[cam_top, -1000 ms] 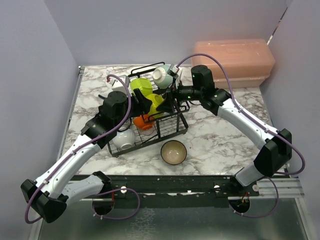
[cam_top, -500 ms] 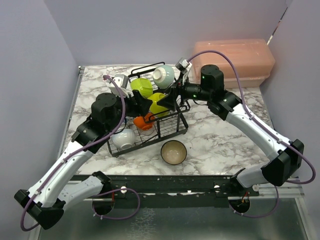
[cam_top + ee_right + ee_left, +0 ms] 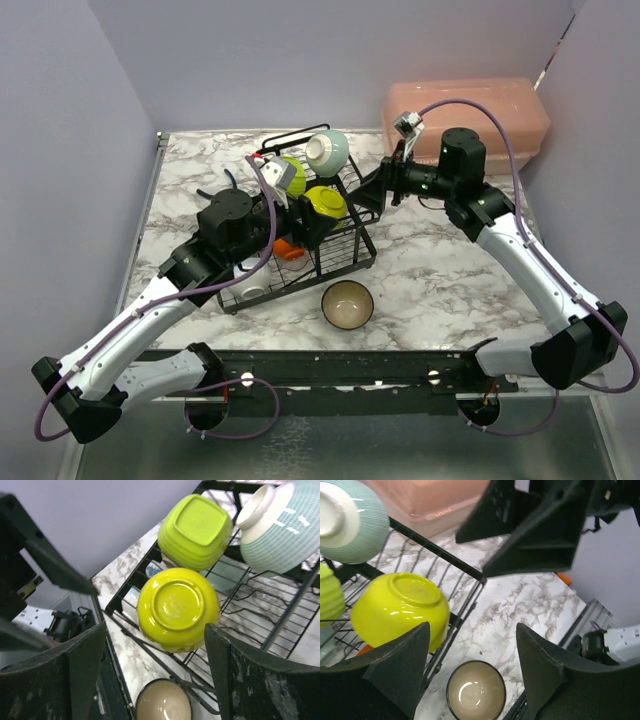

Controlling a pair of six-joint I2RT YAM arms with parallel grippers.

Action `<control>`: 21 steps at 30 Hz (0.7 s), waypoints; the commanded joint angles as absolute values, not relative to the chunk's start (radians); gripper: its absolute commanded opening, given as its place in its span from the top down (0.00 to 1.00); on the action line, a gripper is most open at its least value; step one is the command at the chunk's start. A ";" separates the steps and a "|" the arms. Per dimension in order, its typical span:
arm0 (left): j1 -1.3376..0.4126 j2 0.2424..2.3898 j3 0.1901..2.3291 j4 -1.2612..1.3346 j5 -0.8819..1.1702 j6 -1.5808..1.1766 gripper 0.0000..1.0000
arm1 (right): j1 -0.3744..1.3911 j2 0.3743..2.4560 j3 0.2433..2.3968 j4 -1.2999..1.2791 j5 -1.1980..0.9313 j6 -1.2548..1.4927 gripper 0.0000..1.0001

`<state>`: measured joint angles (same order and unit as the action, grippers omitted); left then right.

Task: Load the bowls into the dish rack
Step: Adjust the bowl in the dish rack.

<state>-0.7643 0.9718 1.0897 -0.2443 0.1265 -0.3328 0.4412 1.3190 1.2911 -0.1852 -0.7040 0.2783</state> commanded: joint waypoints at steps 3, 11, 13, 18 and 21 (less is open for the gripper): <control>-0.762 0.967 1.130 -0.274 -0.154 -0.380 0.26 | 0.462 1.402 1.377 -0.327 -0.809 0.234 0.18; -0.759 0.980 1.154 -0.468 -0.413 -0.487 0.18 | 0.539 1.538 1.526 -0.554 -0.667 0.112 0.18; -0.748 0.991 1.155 -0.508 -0.421 -0.517 0.15 | 0.547 1.564 1.541 -0.582 -0.648 0.103 0.18; -0.715 1.015 1.142 -0.526 -0.353 -0.591 0.13 | 0.581 1.625 1.584 -0.637 -0.616 0.092 0.19; -0.709 1.036 1.145 -0.509 -0.315 -0.622 0.13 | 0.595 1.650 1.592 -0.625 -0.646 0.094 0.19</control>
